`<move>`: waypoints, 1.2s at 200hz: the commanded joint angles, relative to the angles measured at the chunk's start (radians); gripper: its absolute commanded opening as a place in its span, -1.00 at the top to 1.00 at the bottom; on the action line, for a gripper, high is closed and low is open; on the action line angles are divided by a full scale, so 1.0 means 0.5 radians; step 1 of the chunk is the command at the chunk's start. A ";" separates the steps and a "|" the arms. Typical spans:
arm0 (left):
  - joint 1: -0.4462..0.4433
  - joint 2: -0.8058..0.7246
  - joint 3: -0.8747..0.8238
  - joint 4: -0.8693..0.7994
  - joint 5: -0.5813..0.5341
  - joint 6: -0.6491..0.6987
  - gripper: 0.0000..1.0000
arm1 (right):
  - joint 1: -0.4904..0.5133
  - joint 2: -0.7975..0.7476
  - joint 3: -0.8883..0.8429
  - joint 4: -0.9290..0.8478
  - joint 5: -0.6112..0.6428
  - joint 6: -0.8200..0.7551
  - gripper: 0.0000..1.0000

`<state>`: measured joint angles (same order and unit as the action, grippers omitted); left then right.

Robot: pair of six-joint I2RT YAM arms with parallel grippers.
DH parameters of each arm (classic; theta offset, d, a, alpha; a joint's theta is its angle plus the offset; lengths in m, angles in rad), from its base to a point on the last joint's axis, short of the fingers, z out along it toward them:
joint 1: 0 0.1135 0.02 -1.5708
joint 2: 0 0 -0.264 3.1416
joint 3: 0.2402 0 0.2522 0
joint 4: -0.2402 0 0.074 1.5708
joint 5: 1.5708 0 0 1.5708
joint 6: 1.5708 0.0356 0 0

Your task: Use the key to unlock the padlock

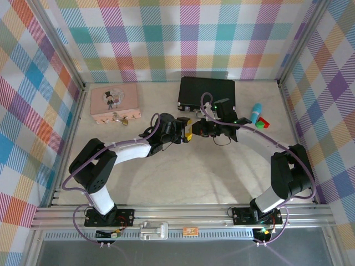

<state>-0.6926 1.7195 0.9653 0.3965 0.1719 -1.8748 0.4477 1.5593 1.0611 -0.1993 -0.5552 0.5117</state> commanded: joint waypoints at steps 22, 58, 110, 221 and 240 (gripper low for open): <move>-0.028 -0.025 -0.022 0.081 -0.028 -0.098 0.28 | -0.006 -0.007 -0.023 0.071 -0.085 -0.019 1.00; -0.029 -0.019 -0.035 0.089 -0.037 -0.092 0.60 | -0.005 -0.019 -0.038 0.089 -0.100 -0.014 1.00; -0.018 -0.089 -0.039 -0.004 -0.083 0.013 0.97 | -0.004 -0.047 -0.036 0.073 -0.082 -0.016 1.00; 0.066 -0.497 -0.001 -0.124 -0.301 1.444 1.00 | -0.004 -0.348 -0.358 0.755 -0.136 0.639 0.36; 0.063 -0.522 -0.041 -0.020 -0.276 1.521 1.00 | 0.000 -0.362 -0.481 1.083 -0.158 0.828 0.34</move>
<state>-0.6640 1.4940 0.9607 0.3279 0.0486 -1.2778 0.4480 1.3956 0.8875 0.0753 -0.5957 0.7502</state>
